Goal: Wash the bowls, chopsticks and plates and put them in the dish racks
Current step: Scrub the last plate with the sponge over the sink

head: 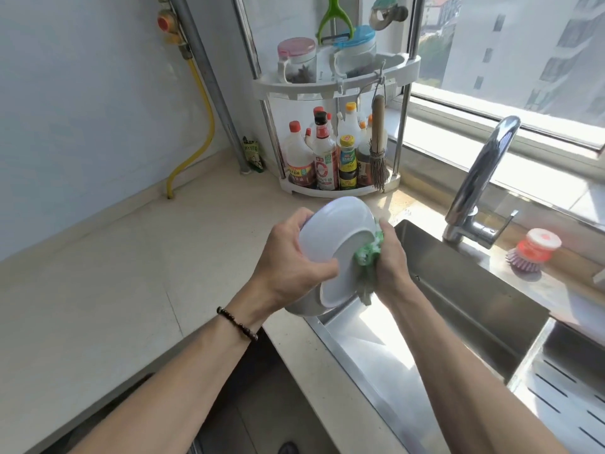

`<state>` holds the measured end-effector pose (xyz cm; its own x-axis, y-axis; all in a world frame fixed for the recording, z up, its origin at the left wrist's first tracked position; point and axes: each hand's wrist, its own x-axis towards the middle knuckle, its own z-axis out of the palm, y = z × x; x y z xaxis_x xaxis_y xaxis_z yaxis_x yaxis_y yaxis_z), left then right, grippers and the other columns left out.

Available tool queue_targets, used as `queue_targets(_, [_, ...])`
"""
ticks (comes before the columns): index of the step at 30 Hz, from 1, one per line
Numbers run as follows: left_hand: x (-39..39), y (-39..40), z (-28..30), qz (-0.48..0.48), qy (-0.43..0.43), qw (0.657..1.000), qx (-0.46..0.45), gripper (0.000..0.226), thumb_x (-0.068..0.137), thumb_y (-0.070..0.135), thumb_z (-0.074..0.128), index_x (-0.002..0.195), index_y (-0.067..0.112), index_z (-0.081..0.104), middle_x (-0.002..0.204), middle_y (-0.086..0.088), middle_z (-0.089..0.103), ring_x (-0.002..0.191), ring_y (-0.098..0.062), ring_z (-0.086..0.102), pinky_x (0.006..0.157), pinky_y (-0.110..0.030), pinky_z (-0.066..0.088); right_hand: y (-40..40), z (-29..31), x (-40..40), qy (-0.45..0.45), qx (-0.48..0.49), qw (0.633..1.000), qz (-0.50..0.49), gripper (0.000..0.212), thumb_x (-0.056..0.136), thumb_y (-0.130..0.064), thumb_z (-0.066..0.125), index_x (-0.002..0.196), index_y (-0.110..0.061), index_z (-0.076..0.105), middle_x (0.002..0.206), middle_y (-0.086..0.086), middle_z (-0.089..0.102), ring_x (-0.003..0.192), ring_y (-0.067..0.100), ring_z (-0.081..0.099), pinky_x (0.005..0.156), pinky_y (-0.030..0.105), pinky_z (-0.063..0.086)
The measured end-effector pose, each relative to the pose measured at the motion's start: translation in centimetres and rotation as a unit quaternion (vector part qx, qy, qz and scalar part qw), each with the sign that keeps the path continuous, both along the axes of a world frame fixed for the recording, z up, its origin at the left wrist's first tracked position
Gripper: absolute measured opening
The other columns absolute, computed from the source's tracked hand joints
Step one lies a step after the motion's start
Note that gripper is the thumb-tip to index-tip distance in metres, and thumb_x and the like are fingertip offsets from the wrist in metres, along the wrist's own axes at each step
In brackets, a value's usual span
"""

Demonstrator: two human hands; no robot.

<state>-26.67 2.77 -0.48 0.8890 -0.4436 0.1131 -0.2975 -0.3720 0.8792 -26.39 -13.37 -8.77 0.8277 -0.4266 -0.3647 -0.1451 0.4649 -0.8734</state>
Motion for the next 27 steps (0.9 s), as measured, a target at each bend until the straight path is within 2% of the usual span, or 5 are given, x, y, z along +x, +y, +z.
queue_targets(6, [1.5, 1.1, 1.6, -0.107, 0.140, 0.984, 0.016, 0.063, 0.053, 0.033, 0.087, 0.110, 0.024, 0.063, 0.101, 0.000, 0.073, 0.093, -0.019, 0.072, 0.073, -0.029, 0.058, -2.5, 2.3, -0.3, -0.044, -0.189, 0.978, 0.079, 0.044, 0.092, -0.042, 0.051, 0.060, -0.016, 0.064, 0.058, -0.003, 0.061, 0.061, 0.012, 0.056, 0.065, 0.029, 0.048])
queue_targets(12, [2.5, -1.7, 0.3, -0.091, 0.076, 0.985, 0.127, 0.052, 0.053, 0.011, 0.084, 0.094, 0.030, 0.060, 0.095, 0.001, 0.071, 0.089, -0.020, 0.070, 0.078, -0.038, 0.059, 1.2, 4.6, 0.0, -0.151, -0.528, 0.830, 0.097, 0.038, 0.099, -0.046, 0.033, 0.072, -0.020, 0.043, 0.074, -0.006, 0.050, 0.073, 0.016, 0.046, 0.069, 0.036, 0.034])
queue_targets(18, [1.6, -1.1, -1.1, -0.012, 0.006, 0.994, 0.106, 0.051, 0.060, 0.009, 0.085, 0.103, 0.020, 0.060, 0.096, -0.002, 0.066, 0.087, -0.024, 0.066, 0.065, -0.031, 0.053, 0.1, 2.5, 0.6, -0.109, -0.308, 0.941, 0.091, 0.058, 0.098, -0.051, 0.023, 0.099, -0.007, 0.061, 0.099, 0.014, 0.062, 0.094, 0.032, 0.057, 0.089, 0.055, 0.047])
queue_targets(22, [1.4, -1.3, -1.8, 0.015, 0.003, 0.994, 0.105, 0.054, 0.066, 0.011, 0.089, 0.110, 0.017, 0.060, 0.099, 0.001, 0.069, 0.089, -0.018, 0.068, 0.073, -0.032, 0.058, 3.2, 3.1, 0.1, -0.159, -0.454, 0.871, 0.102, 0.051, 0.100, -0.044, 0.028, 0.120, -0.022, 0.070, 0.137, 0.000, 0.057, 0.129, 0.016, 0.045, 0.109, 0.037, 0.030])
queue_targets(27, [0.3, 0.2, -2.1, 0.050, 0.008, 0.997, 0.062, 0.048, 0.066, 0.003, 0.084, 0.102, 0.023, 0.060, 0.097, -0.001, 0.067, 0.084, -0.016, 0.065, 0.061, -0.017, 0.049, 1.0, 2.5, 0.7, -0.089, -0.308, 0.940, 0.121, 0.071, 0.091, -0.060, 0.023, 0.102, -0.001, 0.061, 0.100, 0.012, 0.064, 0.101, 0.033, 0.058, 0.093, 0.050, 0.047])
